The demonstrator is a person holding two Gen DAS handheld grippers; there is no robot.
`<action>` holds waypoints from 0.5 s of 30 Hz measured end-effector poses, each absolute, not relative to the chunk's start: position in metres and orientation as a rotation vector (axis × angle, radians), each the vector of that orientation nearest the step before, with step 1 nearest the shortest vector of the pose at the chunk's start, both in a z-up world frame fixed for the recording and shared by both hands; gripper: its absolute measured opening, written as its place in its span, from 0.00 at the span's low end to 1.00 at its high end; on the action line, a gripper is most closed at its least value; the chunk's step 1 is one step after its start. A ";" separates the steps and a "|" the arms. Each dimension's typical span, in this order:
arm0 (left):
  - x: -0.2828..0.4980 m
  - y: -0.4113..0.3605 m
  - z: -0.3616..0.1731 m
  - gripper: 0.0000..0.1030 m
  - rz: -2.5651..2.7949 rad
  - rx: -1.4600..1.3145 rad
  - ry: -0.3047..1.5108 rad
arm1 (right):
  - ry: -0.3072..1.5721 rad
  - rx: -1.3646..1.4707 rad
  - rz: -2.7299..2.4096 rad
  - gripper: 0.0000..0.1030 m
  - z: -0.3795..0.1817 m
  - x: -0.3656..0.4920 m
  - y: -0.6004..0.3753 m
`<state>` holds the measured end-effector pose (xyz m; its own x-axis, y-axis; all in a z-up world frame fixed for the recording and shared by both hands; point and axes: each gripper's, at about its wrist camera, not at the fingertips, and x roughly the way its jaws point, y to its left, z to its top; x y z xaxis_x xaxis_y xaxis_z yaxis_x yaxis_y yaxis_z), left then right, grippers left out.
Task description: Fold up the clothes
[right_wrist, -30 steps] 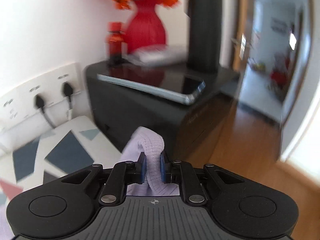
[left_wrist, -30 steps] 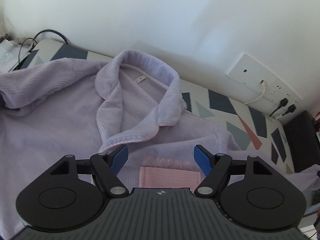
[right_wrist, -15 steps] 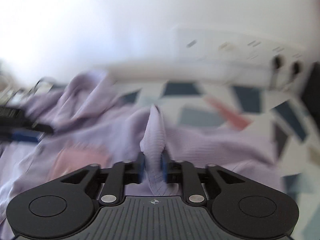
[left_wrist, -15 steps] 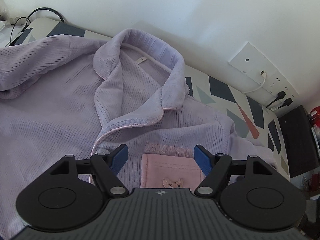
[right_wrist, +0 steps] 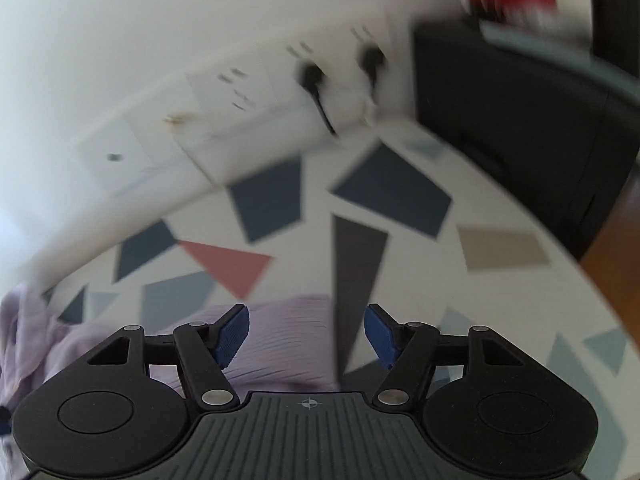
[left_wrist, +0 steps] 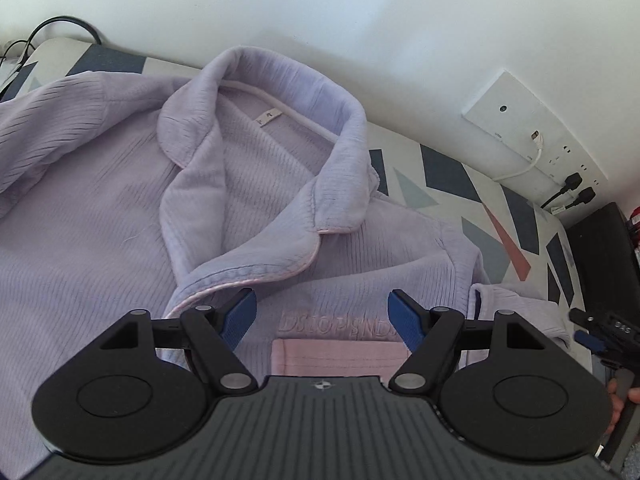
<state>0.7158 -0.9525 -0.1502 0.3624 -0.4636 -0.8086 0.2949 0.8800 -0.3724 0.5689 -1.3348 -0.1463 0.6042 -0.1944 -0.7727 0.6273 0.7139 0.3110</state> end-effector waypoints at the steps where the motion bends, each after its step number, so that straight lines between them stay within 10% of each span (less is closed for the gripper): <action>1: 0.715 -0.955 -0.151 0.72 -0.491 -0.161 1.095 | 0.809 0.630 -0.488 0.59 -0.153 0.572 -1.335; 5: 0.714 -0.958 -0.157 0.72 -0.479 -0.134 1.106 | 0.890 0.602 -0.395 0.59 -0.166 0.580 -1.320; 10: 0.710 -0.969 -0.165 0.72 -0.431 -0.113 1.111 | 0.927 0.488 -0.396 0.17 -0.164 0.590 -1.312; 15: 0.703 -1.009 -0.172 0.72 -0.424 -0.061 1.096 | 0.846 0.388 -0.507 0.09 -0.148 0.583 -1.334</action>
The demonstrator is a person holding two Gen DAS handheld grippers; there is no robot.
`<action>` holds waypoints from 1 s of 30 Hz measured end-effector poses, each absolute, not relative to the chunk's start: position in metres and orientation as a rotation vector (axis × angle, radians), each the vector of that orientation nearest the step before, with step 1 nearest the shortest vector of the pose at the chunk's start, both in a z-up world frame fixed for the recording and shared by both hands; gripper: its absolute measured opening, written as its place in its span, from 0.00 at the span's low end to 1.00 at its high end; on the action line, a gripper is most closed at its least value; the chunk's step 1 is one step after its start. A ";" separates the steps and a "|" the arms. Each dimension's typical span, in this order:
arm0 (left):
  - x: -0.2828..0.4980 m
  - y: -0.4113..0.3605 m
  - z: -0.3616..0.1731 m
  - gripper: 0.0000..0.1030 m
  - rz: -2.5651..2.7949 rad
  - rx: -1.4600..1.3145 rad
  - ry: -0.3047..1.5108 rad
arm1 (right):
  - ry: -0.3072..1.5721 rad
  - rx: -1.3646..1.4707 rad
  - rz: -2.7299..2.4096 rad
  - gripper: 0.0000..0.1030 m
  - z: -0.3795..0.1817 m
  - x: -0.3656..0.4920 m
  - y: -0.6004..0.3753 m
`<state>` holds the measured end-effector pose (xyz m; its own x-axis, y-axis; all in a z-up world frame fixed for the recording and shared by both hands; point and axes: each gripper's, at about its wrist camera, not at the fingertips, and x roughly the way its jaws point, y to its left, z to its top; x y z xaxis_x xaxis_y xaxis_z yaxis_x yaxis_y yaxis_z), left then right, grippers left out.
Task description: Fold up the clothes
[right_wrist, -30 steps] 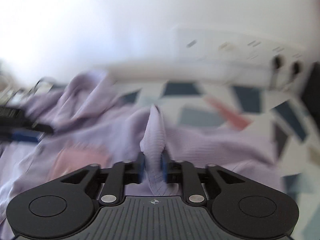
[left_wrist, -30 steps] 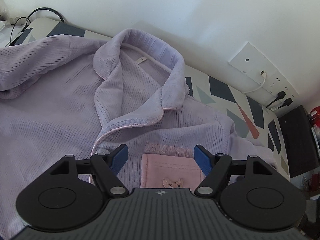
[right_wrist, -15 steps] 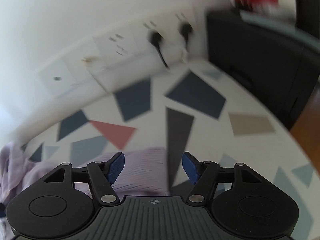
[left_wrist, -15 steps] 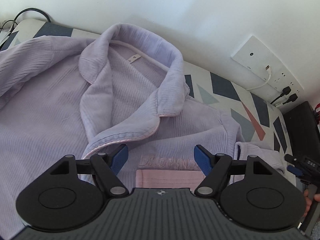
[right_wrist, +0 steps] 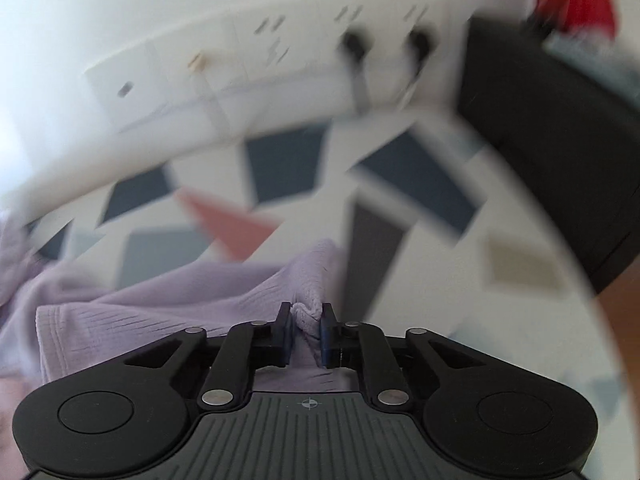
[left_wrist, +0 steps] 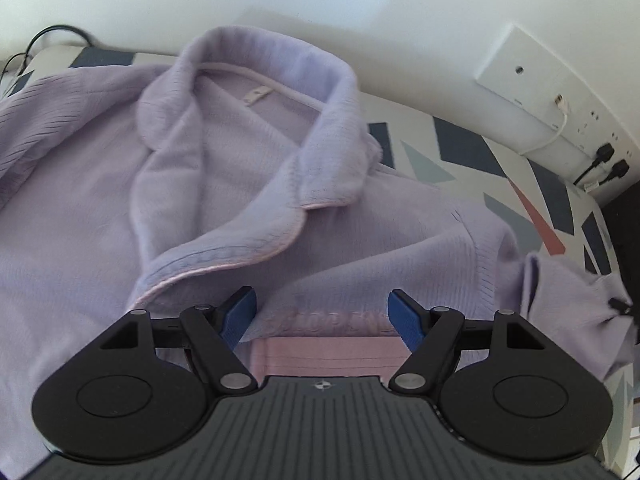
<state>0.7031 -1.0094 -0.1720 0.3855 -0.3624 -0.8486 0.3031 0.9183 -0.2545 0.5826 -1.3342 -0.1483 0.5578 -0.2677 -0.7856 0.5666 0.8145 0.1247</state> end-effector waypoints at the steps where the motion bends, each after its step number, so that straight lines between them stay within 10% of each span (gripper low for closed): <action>1: 0.702 -1.020 -0.173 0.72 -0.433 -0.050 1.095 | 0.832 0.400 -0.537 0.09 -0.147 0.579 -1.346; 18: 0.722 -1.094 -0.137 0.73 -0.721 -0.110 1.114 | 0.916 0.133 -0.782 0.08 -0.174 0.533 -1.414; 27: 0.804 -1.131 -0.145 0.74 -0.710 -0.015 1.199 | 0.815 0.142 -0.744 0.26 -0.136 0.529 -1.396; 30: 0.810 -1.146 -0.154 0.56 -0.721 0.044 1.228 | 0.748 0.174 -0.574 0.32 -0.125 0.542 -1.384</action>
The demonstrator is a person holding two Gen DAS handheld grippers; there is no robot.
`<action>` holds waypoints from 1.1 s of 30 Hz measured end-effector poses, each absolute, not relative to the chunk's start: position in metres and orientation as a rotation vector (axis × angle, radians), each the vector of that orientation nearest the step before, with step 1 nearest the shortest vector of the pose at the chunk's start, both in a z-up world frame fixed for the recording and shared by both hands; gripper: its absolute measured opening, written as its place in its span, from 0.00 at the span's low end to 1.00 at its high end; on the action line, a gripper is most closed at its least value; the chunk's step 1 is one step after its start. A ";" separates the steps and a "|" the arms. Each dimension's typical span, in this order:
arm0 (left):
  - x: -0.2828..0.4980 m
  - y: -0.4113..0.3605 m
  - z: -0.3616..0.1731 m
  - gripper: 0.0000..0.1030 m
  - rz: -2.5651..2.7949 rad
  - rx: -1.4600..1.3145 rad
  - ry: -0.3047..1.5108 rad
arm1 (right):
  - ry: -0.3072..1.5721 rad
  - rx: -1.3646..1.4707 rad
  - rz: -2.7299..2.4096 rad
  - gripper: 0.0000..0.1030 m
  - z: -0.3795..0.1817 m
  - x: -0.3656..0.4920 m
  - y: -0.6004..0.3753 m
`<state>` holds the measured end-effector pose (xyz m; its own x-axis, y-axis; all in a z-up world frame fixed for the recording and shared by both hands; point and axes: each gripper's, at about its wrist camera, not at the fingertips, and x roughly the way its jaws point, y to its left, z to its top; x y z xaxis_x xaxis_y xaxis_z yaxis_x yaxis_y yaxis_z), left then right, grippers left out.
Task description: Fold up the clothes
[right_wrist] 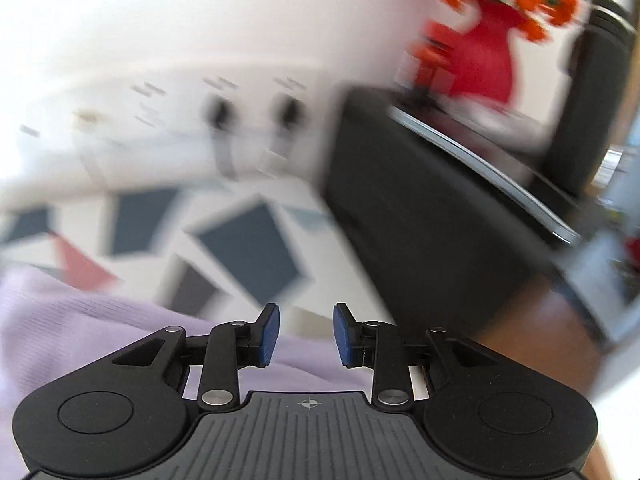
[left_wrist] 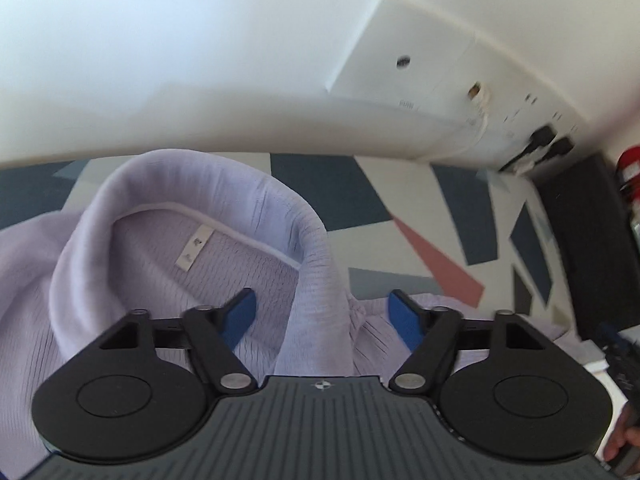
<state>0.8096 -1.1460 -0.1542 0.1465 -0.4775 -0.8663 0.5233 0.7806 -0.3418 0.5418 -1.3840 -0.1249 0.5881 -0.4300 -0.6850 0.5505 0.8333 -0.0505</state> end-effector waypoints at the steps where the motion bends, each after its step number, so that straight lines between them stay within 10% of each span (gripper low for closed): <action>1: 0.809 -1.148 -0.156 0.42 -0.724 0.056 1.233 | 0.737 0.181 -0.513 0.36 -0.124 0.548 -1.380; 5: 0.802 -1.150 -0.158 0.13 -0.723 0.083 1.198 | 0.729 0.133 -0.343 0.47 -0.137 0.578 -1.362; 11: 0.803 -1.136 -0.141 0.09 -0.698 0.009 1.005 | 0.834 0.042 -0.249 0.61 -0.174 0.618 -1.353; 16: 0.817 -1.134 -0.147 0.09 -0.652 -0.037 0.985 | 0.884 0.093 -0.226 0.07 -0.188 0.621 -1.352; 28: 0.822 -1.186 -0.171 0.10 -0.657 0.046 0.941 | 0.870 0.011 -0.481 0.01 -0.194 0.604 -1.343; 31: 0.819 -1.193 -0.178 0.30 -0.639 0.129 0.948 | 0.859 0.032 -0.510 0.03 -0.197 0.606 -1.341; 33: 0.814 -1.189 -0.167 0.68 -0.631 0.179 0.926 | 0.851 0.048 -0.529 0.11 -0.198 0.606 -1.341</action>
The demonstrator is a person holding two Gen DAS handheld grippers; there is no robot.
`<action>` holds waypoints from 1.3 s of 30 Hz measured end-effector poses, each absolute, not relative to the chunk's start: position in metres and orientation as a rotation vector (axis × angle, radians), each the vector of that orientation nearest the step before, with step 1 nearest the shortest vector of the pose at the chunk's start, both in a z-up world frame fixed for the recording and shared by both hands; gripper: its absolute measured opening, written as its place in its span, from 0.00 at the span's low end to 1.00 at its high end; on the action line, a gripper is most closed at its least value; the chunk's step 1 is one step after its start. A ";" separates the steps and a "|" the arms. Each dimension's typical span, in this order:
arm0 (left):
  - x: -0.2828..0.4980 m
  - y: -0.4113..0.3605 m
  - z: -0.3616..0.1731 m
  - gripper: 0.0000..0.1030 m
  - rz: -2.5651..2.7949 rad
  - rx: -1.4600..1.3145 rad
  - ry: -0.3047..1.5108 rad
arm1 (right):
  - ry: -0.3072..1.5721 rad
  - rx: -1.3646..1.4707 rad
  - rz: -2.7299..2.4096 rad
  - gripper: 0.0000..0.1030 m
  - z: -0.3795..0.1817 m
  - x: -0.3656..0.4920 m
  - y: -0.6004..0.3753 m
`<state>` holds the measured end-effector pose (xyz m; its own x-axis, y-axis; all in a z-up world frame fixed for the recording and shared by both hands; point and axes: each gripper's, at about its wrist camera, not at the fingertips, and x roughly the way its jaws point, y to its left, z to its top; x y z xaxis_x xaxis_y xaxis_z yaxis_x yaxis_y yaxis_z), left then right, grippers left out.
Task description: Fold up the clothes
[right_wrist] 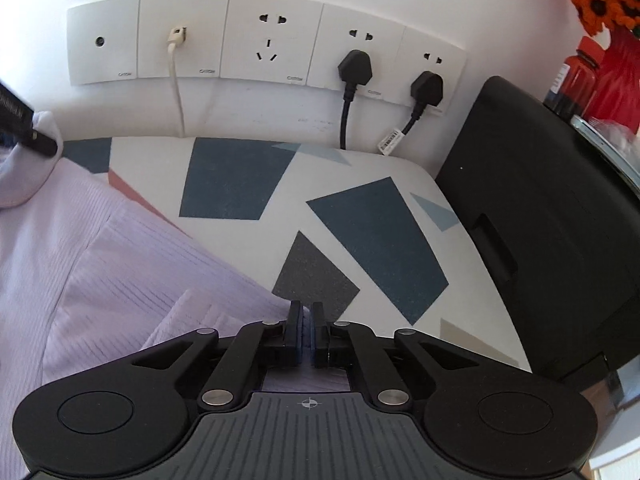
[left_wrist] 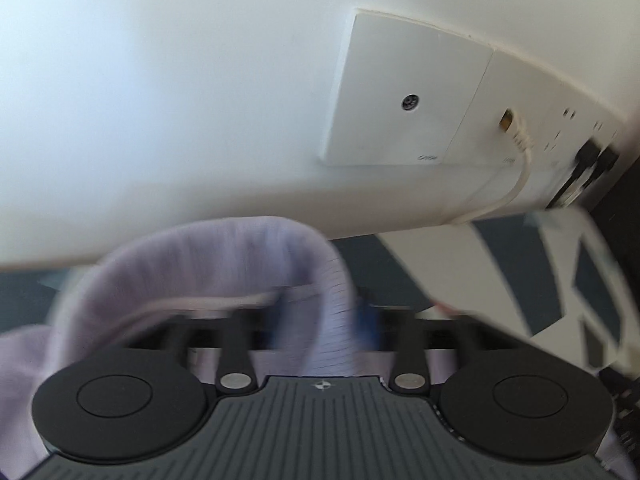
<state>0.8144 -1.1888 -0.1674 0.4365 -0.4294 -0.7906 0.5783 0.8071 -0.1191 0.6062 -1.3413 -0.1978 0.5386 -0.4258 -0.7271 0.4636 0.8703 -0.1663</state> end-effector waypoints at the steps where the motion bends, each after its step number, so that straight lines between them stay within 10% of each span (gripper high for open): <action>1: 0.812 -1.184 -0.160 0.69 -0.645 0.192 0.911 | 0.847 0.059 -0.539 0.27 -0.197 0.605 -1.343; 14: 0.794 -0.942 -0.036 0.83 -0.511 0.166 0.634 | 0.689 0.297 -0.263 0.40 -0.131 0.609 -1.295; 24: 0.744 -0.776 -0.088 0.87 -0.435 -0.243 0.914 | 0.775 0.281 0.030 0.40 -0.140 0.680 -1.170; 39: 0.814 -0.778 -0.163 0.87 -0.061 -0.333 0.935 | 0.856 0.320 -0.050 0.47 -0.165 0.740 -1.108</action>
